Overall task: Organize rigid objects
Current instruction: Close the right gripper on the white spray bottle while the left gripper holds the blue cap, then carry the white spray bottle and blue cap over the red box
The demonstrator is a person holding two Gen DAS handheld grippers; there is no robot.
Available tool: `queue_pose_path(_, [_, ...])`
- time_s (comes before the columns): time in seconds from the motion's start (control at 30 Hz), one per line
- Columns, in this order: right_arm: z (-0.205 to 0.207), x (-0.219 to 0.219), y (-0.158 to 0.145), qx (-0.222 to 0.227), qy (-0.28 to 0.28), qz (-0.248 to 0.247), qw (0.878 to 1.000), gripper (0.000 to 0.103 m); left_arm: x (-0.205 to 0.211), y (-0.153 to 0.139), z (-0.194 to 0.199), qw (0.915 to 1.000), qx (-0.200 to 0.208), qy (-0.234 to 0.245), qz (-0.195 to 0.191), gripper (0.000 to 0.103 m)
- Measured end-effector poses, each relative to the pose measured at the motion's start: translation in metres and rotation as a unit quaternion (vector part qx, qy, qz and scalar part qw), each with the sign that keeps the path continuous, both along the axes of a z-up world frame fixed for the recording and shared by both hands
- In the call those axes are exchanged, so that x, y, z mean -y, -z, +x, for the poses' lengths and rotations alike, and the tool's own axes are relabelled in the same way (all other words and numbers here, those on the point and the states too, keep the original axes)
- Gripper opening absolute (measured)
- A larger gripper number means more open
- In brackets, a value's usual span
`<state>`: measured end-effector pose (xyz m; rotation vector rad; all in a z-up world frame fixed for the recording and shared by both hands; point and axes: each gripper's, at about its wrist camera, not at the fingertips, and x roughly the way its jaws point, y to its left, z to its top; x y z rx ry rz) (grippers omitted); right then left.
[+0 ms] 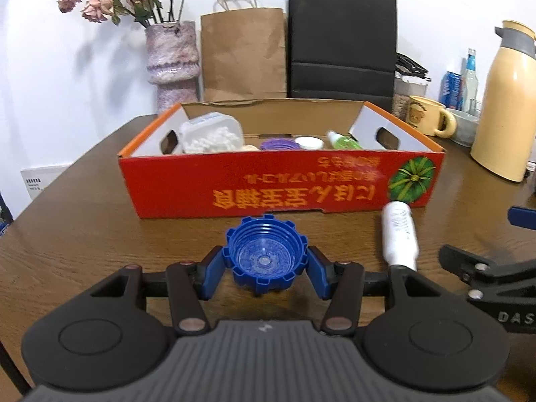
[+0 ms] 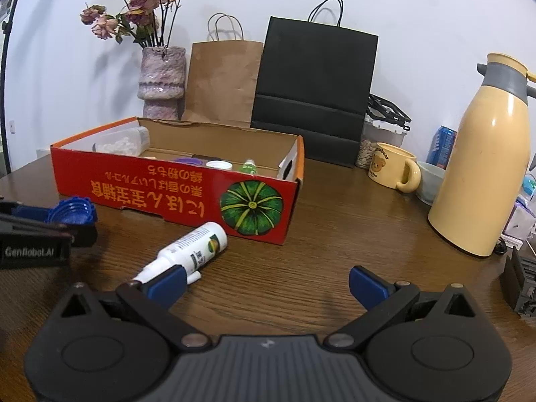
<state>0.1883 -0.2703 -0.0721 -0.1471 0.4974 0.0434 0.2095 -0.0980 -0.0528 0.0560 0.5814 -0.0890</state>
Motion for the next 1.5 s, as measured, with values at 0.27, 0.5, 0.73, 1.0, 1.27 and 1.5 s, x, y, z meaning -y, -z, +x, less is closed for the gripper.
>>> queue_pose_path(0.27, [0.004, -0.017, 0.0, 0.0, -0.007, 0.002, 1.0, 0.103, -0.022, -0.001, 0.01, 0.9998, 0.005, -0.018, 0.009, 0.054])
queue_pose_path(0.5, [0.016, -0.039, 0.002, -0.014, -0.013, -0.001, 1.0, 0.103, -0.035, -0.003, 0.014, 0.9996, 0.009, -0.028, 0.008, 0.054])
queue_pose_path(0.73, [0.036, -0.058, 0.009, -0.05, -0.004, -0.005, 0.999, 0.103, -0.042, -0.004, 0.016, 0.9994, 0.01, -0.032, 0.002, 0.054])
queue_pose_path(1.0, [0.048, -0.061, 0.012, -0.067, 0.02, 0.009, 0.998, 0.097, -0.042, -0.005, 0.012, 0.9994, 0.014, -0.03, 0.0, 0.054])
queue_pose_path(1.27, [0.046, -0.05, 0.011, -0.065, 0.021, 0.055, 0.996, 0.032, -0.042, -0.005, 0.012, 0.9994, 0.015, -0.03, -0.001, 0.054])
queue_pose_path(1.5, [0.041, -0.048, 0.008, -0.051, 0.017, 0.064, 0.996, 0.029, -0.042, -0.005, 0.012, 0.9994, 0.016, -0.03, -0.001, 0.054])
